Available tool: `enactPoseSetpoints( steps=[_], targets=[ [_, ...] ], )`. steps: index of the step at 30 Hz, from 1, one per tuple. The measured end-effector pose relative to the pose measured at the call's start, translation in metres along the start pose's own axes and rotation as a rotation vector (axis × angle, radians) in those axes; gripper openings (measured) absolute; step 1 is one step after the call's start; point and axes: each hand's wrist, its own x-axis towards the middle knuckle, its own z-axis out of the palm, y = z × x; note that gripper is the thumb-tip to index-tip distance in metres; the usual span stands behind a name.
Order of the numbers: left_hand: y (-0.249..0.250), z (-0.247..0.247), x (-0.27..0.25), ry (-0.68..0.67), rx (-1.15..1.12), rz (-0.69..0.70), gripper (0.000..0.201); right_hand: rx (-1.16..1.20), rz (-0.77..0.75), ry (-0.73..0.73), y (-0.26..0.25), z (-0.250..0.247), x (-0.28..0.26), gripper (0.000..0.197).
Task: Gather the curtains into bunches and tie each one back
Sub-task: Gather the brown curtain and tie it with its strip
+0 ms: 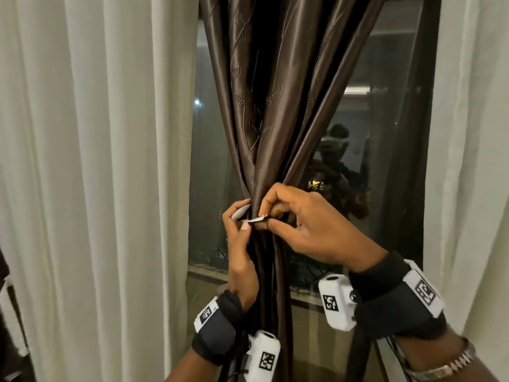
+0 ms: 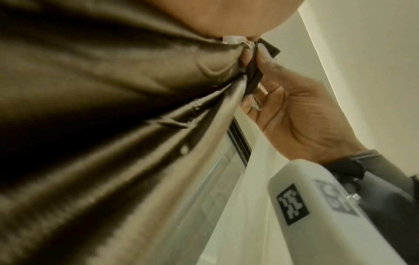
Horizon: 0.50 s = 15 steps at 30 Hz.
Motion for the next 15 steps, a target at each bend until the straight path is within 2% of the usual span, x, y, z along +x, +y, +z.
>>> enactPoseSetpoints(
  steps=[3,7,10,11,13,15],
  targets=[
    [0.004,-0.001,0.003,0.068,0.037,-0.033,0.025,-0.093,-0.027,-0.024,-0.002,0.005,0.004,0.014],
    [0.007,-0.001,0.005,0.039,0.127,0.038,0.008,0.044,-0.095,-0.02,-0.008,0.003,0.004,0.014],
    [0.015,0.003,0.0,0.084,0.202,0.14,0.031,0.097,-0.099,-0.039,-0.007,0.004,0.005,0.015],
    [0.015,0.004,-0.001,0.124,0.224,0.154,0.031,0.107,-0.09,-0.028,-0.006,0.005,0.006,0.014],
    [0.016,0.004,-0.001,0.183,0.23,0.138,0.015,0.172,-0.072,0.008,-0.004,0.004,0.005,0.012],
    [0.014,0.001,0.0,0.155,0.222,0.087,0.008,0.264,-0.037,0.037,-0.002,0.003,0.006,0.012]
  ],
)
